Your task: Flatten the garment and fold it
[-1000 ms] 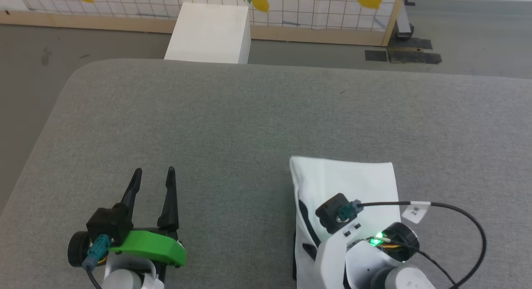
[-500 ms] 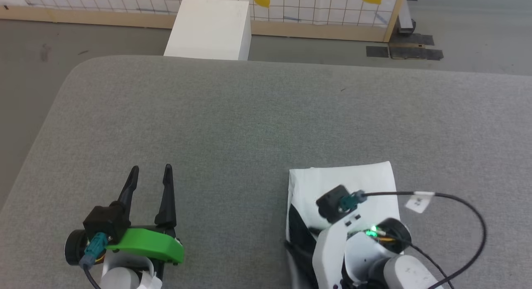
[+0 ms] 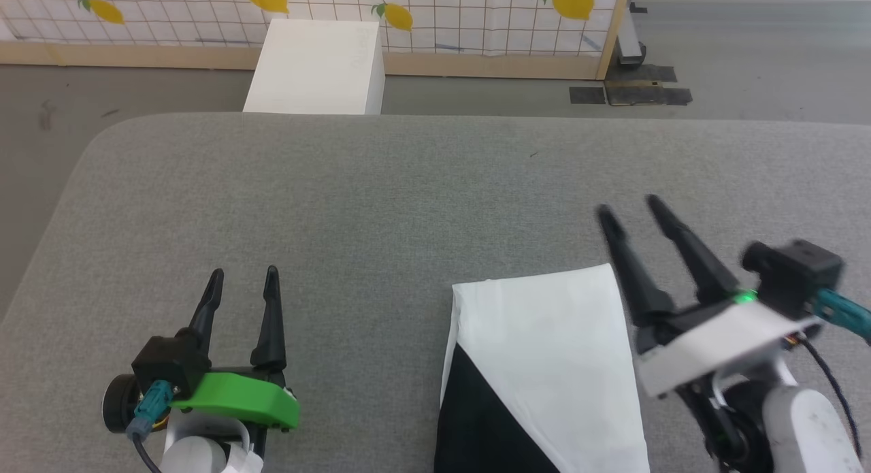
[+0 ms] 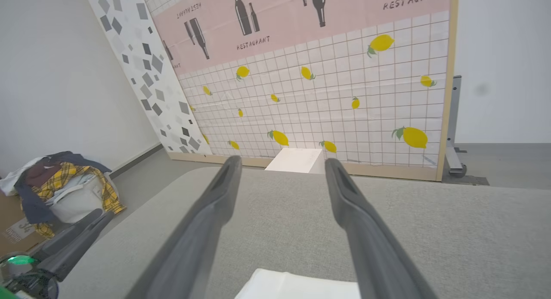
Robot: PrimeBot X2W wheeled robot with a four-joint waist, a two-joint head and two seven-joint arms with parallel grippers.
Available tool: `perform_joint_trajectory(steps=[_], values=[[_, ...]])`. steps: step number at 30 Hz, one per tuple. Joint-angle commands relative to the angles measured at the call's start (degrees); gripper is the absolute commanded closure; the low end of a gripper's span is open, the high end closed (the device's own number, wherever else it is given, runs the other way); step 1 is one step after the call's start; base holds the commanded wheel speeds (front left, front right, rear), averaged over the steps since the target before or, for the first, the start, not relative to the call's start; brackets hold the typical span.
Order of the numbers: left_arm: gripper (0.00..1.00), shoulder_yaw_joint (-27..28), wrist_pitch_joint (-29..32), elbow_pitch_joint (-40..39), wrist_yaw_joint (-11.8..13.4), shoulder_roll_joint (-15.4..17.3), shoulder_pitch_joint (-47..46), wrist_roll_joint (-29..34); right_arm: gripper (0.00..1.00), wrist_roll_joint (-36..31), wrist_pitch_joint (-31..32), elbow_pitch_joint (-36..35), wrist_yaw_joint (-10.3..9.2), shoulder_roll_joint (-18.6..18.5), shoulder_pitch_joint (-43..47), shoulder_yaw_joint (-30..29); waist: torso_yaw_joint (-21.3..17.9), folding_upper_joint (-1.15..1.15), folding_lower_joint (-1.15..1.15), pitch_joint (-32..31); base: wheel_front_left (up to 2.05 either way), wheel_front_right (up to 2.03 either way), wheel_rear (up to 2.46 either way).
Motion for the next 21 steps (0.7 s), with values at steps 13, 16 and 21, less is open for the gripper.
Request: perform_joint_trajectory(steps=[13, 16, 21], values=[[0.00, -0.49, -0.22, -0.21, -0.32, -0.32, 0.33, -0.18, 0.00, 19.14, -0.90, 21.90, -0.08, -0.03, 7.34, -9.91, -0.67, 0.43, 0.00, -1.18, 0.00, 0.00, 0.00], [0.00, -0.64, -0.22, -0.23, -0.32, -0.33, 0.43, -0.19, 0.00, 26.02, 3.09, 26.92, -0.08, -0.03, 6.78, -9.06, -0.32, 0.43, 0.00, -1.19, 0.00, 0.00, 0.00], [0.00, -0.92, -0.22, -0.13, -0.33, -0.33, 0.77, -0.23, 0.00, 33.59, 8.84, 32.83, -0.08, -0.03, 5.10, -6.96, 0.34, 0.43, 0.00, -1.26, 0.00, 0.00, 0.00]])
